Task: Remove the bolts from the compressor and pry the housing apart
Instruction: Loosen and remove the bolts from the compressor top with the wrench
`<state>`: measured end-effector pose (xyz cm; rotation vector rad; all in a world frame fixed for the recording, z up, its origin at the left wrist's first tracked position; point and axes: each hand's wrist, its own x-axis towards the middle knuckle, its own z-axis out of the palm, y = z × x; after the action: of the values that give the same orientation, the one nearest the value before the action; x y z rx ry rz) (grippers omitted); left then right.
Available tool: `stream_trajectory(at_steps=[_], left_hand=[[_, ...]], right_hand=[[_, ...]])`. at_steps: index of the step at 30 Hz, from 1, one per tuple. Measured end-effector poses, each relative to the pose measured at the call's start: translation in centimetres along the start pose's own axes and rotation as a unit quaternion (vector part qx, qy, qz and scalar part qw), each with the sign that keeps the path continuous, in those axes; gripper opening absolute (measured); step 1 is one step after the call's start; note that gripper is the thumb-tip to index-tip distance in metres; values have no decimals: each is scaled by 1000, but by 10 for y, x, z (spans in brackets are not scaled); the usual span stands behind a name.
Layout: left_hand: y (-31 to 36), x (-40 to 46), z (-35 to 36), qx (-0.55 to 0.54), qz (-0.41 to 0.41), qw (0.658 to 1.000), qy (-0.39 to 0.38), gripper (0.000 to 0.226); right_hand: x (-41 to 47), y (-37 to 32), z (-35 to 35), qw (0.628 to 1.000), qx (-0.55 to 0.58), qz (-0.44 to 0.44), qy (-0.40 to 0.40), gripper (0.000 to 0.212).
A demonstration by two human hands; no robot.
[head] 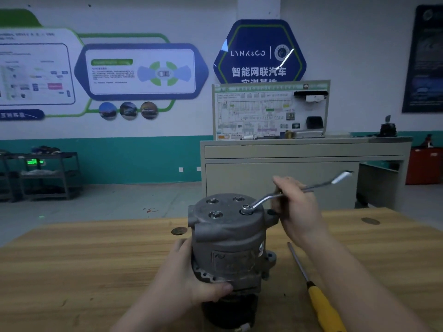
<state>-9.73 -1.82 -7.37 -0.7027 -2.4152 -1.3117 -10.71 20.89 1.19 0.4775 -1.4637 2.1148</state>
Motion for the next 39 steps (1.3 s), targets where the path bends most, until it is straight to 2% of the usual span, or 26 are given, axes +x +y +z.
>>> stream_trajectory(at_steps=[2, 3, 7, 10, 12, 15, 18, 23, 25, 29, 31, 33, 34, 36, 38, 39], left_hand=[[3, 0, 1, 10, 5, 1000, 1, 91], [3, 0, 2, 11, 10, 1000, 3, 86], [2, 0, 5, 15, 21, 1000, 15, 78], [0, -1, 5, 13, 22, 1000, 17, 82], [-2, -1, 5, 18, 18, 999, 19, 83], [2, 0, 5, 24, 18, 999, 21, 85], [4, -1, 5, 30, 4, 999, 17, 88], [4, -1, 4, 28, -7, 1000, 13, 98], [5, -2, 4, 27, -11, 1000, 11, 101], [6, -3, 5, 24, -14, 1000, 15, 98], [6, -2, 5, 28, -15, 999, 14, 97], [6, -3, 4, 26, -9, 1000, 13, 95], [6, -3, 4, 22, -6, 1000, 14, 94], [6, -3, 3, 7, -4, 1000, 10, 92], [7, -3, 2, -23, -4, 1000, 6, 89], [7, -3, 1, -38, -1, 999, 5, 88]], right_hand=[[9, -6, -4, 993, 42, 106, -17, 39], [10, -9, -5, 992, 34, 118, -32, 37], [6, -27, -5, 993, 71, 65, -65, 30], [5, -35, -2, 994, 105, 28, -10, 38], [2, -34, 2, 999, 29, -19, 36, 44], [-1, -29, 6, 988, -105, -101, 60, 48], [-9, -31, 10, 963, -210, -165, 41, 46], [-21, -41, 21, 924, -291, -247, 0, 43], [-25, -43, 24, 899, -316, -302, -28, 47], [-40, -40, 36, 772, -436, -447, -117, 48], [-43, -34, 40, 741, -429, -501, -128, 49], [-40, -27, 37, 748, -387, -528, -107, 47], [-38, -24, 32, 767, -357, -523, -103, 46], [-33, -15, 21, 848, -263, -452, -87, 41], [-25, -6, 9, 934, -150, -321, -43, 39], [-20, -3, 4, 961, -116, -248, -25, 40]])
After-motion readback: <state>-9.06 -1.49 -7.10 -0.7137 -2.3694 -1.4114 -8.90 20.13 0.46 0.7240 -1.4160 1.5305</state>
